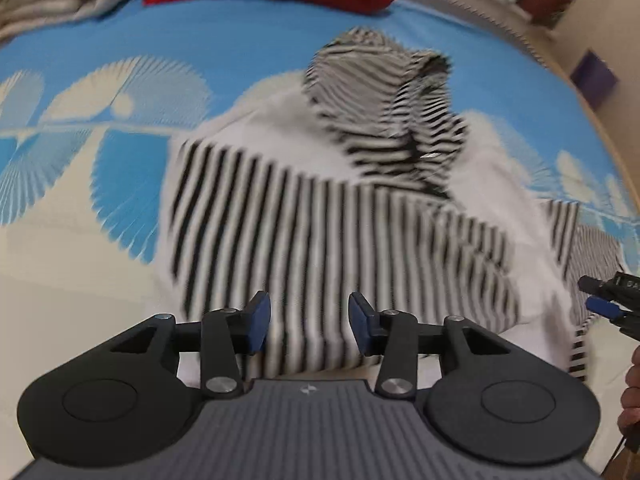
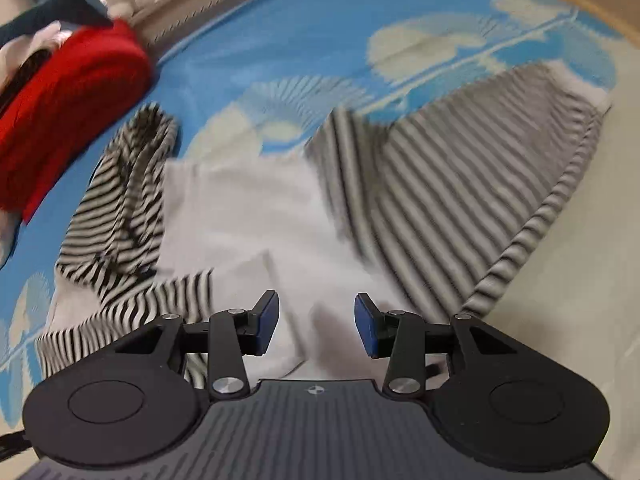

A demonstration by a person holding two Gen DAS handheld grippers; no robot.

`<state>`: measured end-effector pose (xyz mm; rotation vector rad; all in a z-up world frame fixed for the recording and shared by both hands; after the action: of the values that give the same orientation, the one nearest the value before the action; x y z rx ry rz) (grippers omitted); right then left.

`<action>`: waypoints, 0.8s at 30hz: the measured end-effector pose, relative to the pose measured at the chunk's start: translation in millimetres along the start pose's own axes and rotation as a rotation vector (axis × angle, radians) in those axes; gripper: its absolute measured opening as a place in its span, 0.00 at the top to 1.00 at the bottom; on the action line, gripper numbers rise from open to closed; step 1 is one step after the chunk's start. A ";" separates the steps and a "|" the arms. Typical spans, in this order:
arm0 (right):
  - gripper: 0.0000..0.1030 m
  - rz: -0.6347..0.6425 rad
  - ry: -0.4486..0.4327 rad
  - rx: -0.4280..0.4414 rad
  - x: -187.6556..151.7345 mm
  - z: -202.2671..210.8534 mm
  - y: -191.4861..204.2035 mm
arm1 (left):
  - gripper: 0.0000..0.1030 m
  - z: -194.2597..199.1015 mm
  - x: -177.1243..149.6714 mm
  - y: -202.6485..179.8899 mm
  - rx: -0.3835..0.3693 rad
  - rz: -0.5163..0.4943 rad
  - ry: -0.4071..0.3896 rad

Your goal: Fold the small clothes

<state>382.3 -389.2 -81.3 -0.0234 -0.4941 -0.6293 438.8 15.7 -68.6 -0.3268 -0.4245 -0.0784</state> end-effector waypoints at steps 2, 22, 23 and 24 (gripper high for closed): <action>0.58 -0.009 -0.016 0.000 6.1 4.5 -8.8 | 0.52 2.9 3.5 -19.1 -0.005 -0.036 -0.019; 0.84 -0.101 -0.131 -0.097 69.8 9.0 -115.9 | 0.50 -22.6 0.8 -68.6 -0.015 -0.110 0.000; 0.84 -0.104 -0.124 -0.104 69.8 5.7 -119.9 | 0.50 -23.1 1.1 -69.2 -0.017 -0.109 0.000; 0.84 -0.109 -0.118 -0.108 69.7 2.5 -124.0 | 0.50 -23.5 1.3 -70.0 -0.018 -0.109 0.001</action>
<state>359.1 -528.5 -63.4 -0.1372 -0.5778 -0.7645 439.2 -58.0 -67.6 -0.3217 -0.4408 -0.1885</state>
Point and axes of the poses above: each gripper's, at about its wrist camera, not at the fingertips, and z roughly against the way its jaws point, y to its left, x to its top, the point moved 5 cm from there along -z, roughly the way its jaws point, and after that the axes turned 10 degrees about -x, right-handed, at the moved point
